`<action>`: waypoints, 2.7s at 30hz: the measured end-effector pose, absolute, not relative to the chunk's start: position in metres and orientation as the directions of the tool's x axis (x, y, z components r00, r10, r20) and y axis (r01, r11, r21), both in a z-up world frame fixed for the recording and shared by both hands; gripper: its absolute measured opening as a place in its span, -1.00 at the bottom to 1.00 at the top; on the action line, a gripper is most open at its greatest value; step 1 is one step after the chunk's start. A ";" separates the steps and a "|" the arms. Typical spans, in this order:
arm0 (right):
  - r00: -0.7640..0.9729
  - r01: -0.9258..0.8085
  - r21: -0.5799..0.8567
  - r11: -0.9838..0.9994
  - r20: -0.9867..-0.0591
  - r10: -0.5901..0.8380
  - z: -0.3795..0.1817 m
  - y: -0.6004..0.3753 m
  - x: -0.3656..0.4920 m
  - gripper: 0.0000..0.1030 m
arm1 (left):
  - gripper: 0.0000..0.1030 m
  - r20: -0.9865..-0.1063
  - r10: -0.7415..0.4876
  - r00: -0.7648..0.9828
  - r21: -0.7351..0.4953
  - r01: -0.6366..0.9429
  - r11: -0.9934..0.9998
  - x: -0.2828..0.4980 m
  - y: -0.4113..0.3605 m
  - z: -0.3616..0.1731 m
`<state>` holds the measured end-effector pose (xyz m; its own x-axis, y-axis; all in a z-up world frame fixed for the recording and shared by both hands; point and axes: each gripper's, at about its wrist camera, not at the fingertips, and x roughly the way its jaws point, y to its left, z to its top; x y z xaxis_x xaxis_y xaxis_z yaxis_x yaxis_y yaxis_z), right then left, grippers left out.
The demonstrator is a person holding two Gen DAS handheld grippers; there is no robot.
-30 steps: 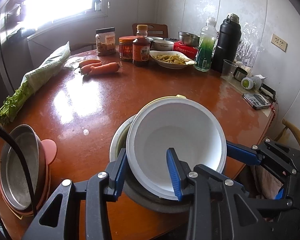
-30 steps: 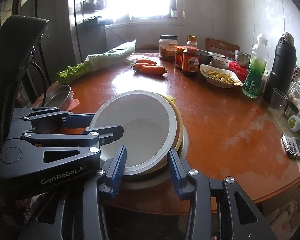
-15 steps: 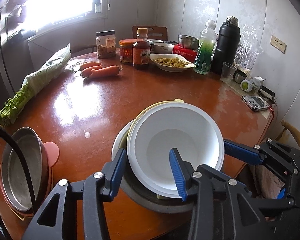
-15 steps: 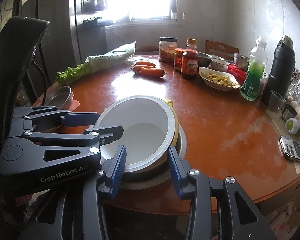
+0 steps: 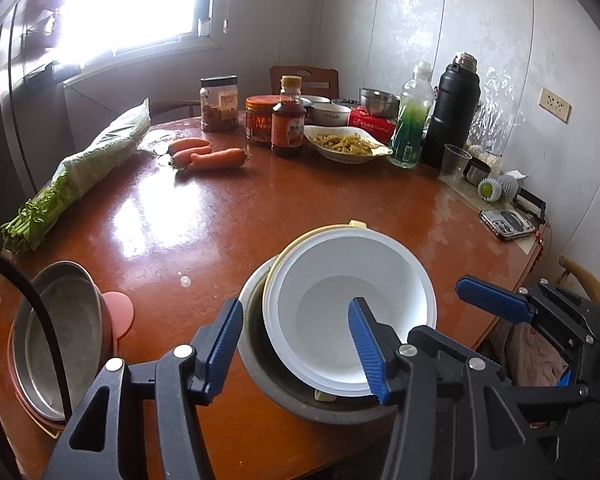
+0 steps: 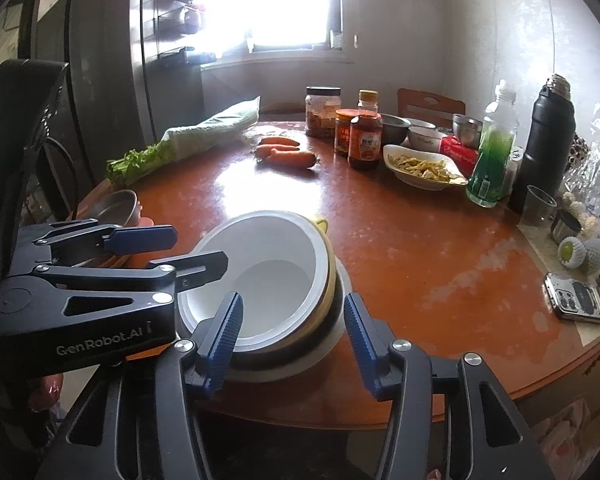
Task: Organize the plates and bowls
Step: 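Open the left tool and release the white bowl, then grip the rim of the bowl stack with the left tool while the right tool braces its side, then tilt and carry the bowl stack across the table with both tools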
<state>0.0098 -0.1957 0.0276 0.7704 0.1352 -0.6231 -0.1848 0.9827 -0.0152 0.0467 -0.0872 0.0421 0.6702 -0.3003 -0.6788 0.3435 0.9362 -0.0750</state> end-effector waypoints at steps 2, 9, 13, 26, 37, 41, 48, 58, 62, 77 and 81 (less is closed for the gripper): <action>0.774 -0.182 -0.011 0.983 -0.619 0.137 0.029 -0.197 0.009 0.14 | 0.10 -0.672 -0.298 0.678 -0.073 0.339 0.938 0.045 -0.085 0.045; 0.786 -0.174 -0.006 0.985 -0.603 0.136 0.038 -0.198 0.004 0.20 | 0.18 -0.653 -0.300 0.696 -0.079 0.331 0.940 0.040 -0.079 0.054; 0.799 -0.166 -0.015 0.986 -0.589 0.125 0.044 -0.198 0.000 0.24 | 0.20 -0.642 -0.298 0.706 -0.080 0.326 0.942 0.036 -0.076 0.059; 0.796 -0.155 0.021 0.988 -0.589 0.137 0.048 -0.204 -0.001 0.33 | 0.28 -0.659 -0.268 0.703 -0.060 0.306 0.950 0.032 -0.064 0.053; 0.749 -0.142 0.059 0.988 -0.646 0.146 0.024 -0.205 0.014 0.38 | 0.30 -0.713 -0.270 0.647 -0.102 0.286 0.953 0.050 -0.058 0.026; 0.735 -0.128 0.084 0.988 -0.661 0.152 0.017 -0.207 0.021 0.38 | 0.35 -0.722 -0.275 0.635 -0.100 0.298 0.949 0.057 -0.066 0.020; 0.704 -0.114 0.119 0.986 -0.691 0.165 0.002 -0.213 0.033 0.38 | 0.36 -0.751 -0.269 0.603 -0.100 0.299 0.949 0.074 -0.074 0.005; 0.678 -0.147 0.154 0.977 -0.703 0.213 -0.012 -0.211 0.047 0.24 | 0.31 -0.776 -0.300 0.555 -0.134 0.321 0.938 0.092 -0.080 -0.014; 0.679 -0.144 0.177 0.973 -0.698 0.228 -0.012 -0.215 0.050 0.15 | 0.04 -0.763 -0.354 0.541 -0.176 0.353 0.919 0.094 -0.084 -0.013; 0.691 -0.185 0.171 0.968 -0.678 0.251 0.002 -0.201 0.064 0.10 | 0.05 -0.735 -0.321 0.598 -0.159 0.307 0.938 0.097 -0.062 0.012; 0.701 -0.212 0.163 0.964 -0.662 0.266 0.011 -0.190 0.066 0.10 | 0.05 -0.727 -0.304 0.616 -0.154 0.286 0.946 0.094 -0.051 0.021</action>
<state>0.0661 -0.1903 0.0112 0.7008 0.2664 -0.6617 -0.2124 0.9635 0.1629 0.0944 -0.0512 0.0207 0.6161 -0.3042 -0.7265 0.2860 0.9459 -0.1535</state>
